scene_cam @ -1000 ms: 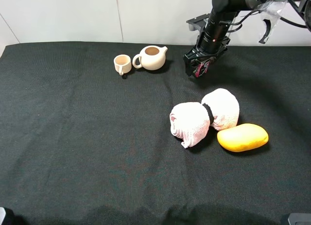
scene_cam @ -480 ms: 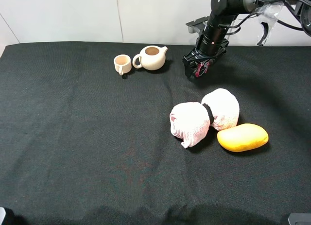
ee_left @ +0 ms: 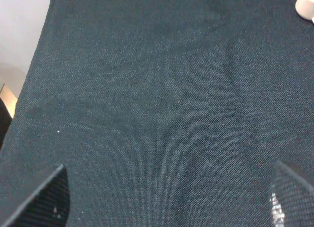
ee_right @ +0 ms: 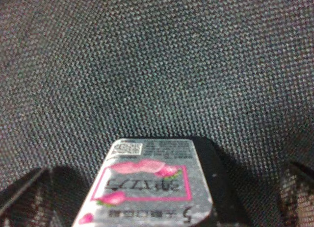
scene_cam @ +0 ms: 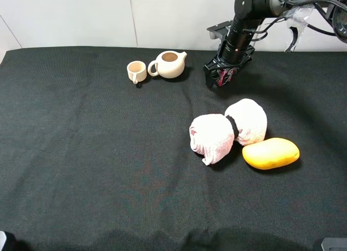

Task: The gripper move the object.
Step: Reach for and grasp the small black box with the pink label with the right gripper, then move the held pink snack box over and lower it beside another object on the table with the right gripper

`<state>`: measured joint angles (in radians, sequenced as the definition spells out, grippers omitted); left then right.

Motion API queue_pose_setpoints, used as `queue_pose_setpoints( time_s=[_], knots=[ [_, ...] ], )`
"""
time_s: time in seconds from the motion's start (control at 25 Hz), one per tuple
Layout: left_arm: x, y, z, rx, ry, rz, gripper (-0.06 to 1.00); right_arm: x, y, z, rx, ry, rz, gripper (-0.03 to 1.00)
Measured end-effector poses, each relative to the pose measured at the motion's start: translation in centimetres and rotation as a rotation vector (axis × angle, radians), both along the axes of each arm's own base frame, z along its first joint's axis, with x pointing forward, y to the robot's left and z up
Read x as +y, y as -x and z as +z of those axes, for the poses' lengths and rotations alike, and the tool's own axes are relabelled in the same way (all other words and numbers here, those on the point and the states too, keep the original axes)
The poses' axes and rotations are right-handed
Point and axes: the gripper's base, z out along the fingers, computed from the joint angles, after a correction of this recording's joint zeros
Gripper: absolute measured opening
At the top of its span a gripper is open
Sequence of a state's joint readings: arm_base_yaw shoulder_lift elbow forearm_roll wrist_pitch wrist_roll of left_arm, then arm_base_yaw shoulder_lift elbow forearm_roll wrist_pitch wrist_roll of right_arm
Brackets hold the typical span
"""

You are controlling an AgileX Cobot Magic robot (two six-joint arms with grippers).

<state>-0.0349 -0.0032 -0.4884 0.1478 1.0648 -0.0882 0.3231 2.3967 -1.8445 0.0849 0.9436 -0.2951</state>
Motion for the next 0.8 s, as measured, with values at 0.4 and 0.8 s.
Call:
queue_pose_setpoints(
  time_s=[0.4,0.8],
  knots=[
    [0.0,0.0,0.0,0.0,-0.001,-0.001,0.85,0.0,0.01,0.0,0.001,0.0,0.0,0.45],
    [0.0,0.0,0.0,0.0,-0.001,-0.001,0.85,0.02,0.01,0.0,0.002,-0.002,-0.003,0.34]
  ],
)
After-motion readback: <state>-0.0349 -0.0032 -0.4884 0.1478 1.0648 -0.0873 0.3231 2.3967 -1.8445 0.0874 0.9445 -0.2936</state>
